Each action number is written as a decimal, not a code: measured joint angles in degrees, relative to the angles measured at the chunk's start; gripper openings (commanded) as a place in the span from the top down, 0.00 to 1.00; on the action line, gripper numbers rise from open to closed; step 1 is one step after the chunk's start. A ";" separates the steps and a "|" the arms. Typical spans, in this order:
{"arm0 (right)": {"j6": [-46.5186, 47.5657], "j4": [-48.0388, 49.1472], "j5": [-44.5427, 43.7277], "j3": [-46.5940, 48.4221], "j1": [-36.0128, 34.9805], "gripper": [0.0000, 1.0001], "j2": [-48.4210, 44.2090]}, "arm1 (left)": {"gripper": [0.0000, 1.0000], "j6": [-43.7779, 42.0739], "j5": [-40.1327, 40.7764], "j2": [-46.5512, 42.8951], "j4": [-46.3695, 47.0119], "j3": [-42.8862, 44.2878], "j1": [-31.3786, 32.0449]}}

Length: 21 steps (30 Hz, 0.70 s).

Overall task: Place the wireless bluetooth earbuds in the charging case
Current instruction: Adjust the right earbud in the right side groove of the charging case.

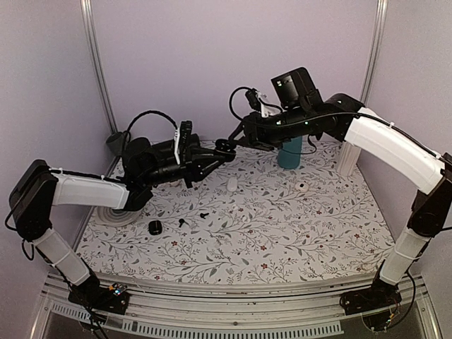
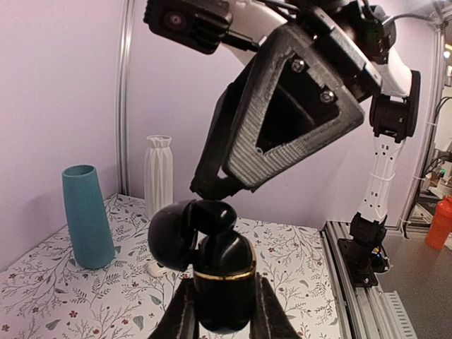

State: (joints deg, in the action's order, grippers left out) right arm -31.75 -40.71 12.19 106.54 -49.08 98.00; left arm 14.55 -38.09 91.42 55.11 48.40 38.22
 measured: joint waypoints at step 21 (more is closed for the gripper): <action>-4.35 -3.04 -1.55 1.27 0.02 0.67 2.12 | 1.00 -4.37 3.19 1.51 -2.93 0.00 1.60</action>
State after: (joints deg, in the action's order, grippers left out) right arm -36.10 -43.75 10.63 107.81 -49.06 100.12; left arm 10.17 -34.89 92.92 52.18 48.40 39.81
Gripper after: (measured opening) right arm 0.327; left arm 0.188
